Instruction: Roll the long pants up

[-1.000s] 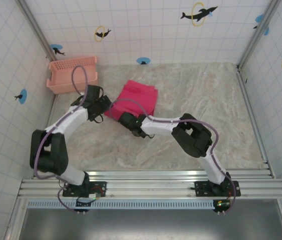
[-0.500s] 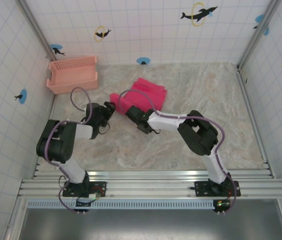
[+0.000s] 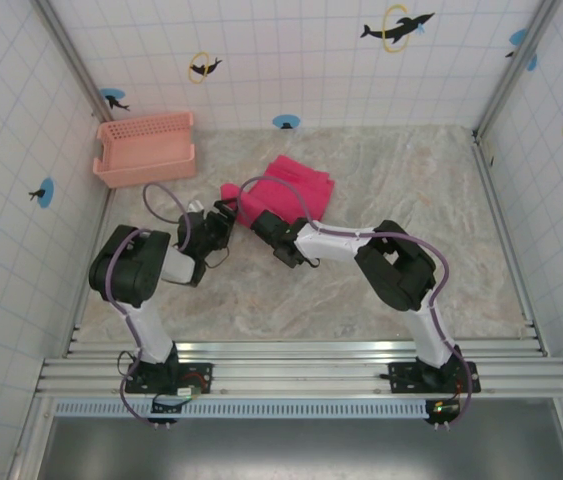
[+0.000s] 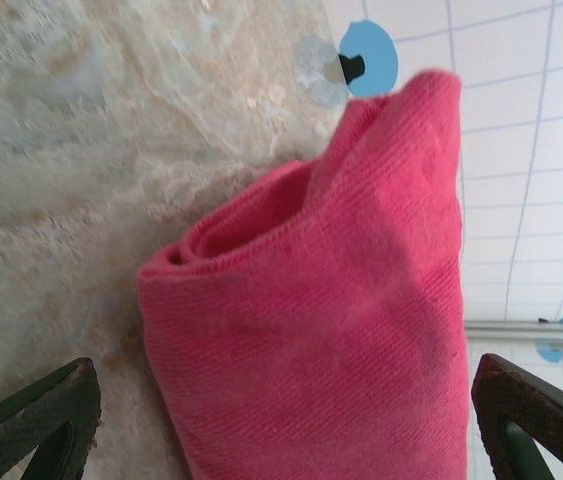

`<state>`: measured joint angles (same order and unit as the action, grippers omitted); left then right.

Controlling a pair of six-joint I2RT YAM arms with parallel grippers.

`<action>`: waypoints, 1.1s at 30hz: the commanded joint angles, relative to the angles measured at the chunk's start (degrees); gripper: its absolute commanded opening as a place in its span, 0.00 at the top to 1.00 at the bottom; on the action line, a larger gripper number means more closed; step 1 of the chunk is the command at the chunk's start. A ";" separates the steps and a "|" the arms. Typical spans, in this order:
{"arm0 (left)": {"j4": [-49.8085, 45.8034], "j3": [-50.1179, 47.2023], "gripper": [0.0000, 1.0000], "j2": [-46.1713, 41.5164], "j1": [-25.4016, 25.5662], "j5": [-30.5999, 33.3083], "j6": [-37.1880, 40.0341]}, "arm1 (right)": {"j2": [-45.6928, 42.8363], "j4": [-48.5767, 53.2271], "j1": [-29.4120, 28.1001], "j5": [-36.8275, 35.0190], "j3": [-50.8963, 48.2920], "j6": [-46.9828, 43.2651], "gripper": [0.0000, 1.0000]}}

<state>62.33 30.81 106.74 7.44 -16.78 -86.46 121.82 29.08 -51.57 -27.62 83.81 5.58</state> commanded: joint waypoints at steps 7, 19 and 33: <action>5.35 3.64 0.03 4.31 1.73 -1.18 0.32 | 5.62 2.69 -0.64 16.14 -1.61 1.76 1.00; 7.59 9.78 0.28 11.05 3.68 -2.14 2.41 | 5.77 2.30 -1.26 18.47 -1.81 -0.31 1.00; -8.05 9.68 1.00 13.16 3.18 -6.20 3.57 | -2.52 -1.65 -0.94 13.35 -7.58 0.09 0.28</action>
<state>68.93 40.88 121.64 10.39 -21.69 -85.49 119.66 25.58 -51.31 -24.10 81.10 5.13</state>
